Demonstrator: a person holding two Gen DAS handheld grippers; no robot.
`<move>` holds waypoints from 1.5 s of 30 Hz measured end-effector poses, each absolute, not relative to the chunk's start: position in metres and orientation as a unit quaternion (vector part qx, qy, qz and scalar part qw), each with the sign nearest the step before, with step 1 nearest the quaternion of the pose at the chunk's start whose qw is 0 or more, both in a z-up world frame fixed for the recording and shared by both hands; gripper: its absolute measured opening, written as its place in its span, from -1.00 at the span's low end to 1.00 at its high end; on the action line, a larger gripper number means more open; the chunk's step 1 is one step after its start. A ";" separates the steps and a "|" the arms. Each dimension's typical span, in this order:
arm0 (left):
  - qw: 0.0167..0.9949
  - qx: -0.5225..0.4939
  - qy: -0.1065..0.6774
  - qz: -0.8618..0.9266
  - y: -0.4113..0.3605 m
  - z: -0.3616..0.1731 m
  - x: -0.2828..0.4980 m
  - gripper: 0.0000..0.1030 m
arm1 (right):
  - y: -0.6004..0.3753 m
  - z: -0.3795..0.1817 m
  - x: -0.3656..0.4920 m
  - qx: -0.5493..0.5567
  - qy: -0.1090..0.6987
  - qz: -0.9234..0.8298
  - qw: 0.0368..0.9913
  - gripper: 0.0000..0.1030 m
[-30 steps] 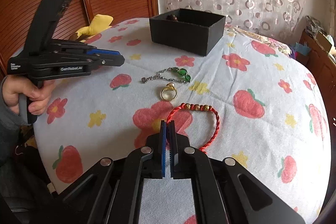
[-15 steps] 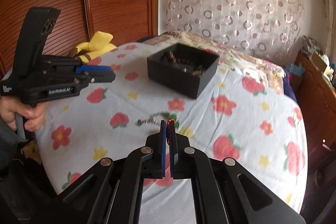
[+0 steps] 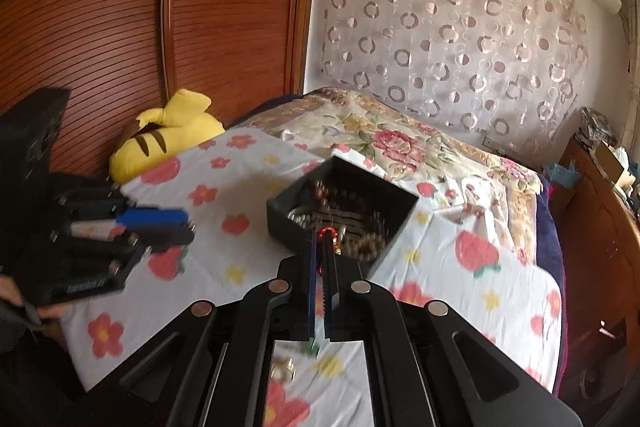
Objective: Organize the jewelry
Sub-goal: 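Carry the charm and bracelet into the black box and open both grippers, then withdraw both grippers and move the right gripper to the green pendant chain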
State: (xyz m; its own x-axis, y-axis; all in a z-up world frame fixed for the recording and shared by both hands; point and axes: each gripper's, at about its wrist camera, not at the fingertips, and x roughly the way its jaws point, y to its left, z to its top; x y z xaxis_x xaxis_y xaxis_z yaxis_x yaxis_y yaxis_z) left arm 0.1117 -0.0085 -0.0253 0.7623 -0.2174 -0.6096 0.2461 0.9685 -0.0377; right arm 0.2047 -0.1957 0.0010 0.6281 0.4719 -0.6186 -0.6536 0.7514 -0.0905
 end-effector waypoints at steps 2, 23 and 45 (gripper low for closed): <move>0.939 0.025 0.321 -0.122 -0.008 -0.024 0.115 -0.72 | -0.190 0.002 0.219 -0.152 0.300 0.319 0.886 -0.94; 0.940 0.036 0.317 -0.122 -0.023 -0.006 0.182 -0.72 | -0.193 -0.022 0.264 -0.139 0.335 0.287 0.887 -0.60; 0.933 0.018 0.344 -0.102 -0.030 -0.012 0.240 -0.11 | -0.233 -0.057 0.223 -0.138 0.346 0.296 0.880 -0.60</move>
State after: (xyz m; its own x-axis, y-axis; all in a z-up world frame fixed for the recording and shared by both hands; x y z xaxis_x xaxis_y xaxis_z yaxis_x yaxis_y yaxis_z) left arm 0.2396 -0.0296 -0.0116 0.7422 -0.1785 -0.6459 0.2038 0.9783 -0.0362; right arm 0.2227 -0.2327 -0.0568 0.5857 0.4255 -0.6898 -0.6166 0.7863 -0.0385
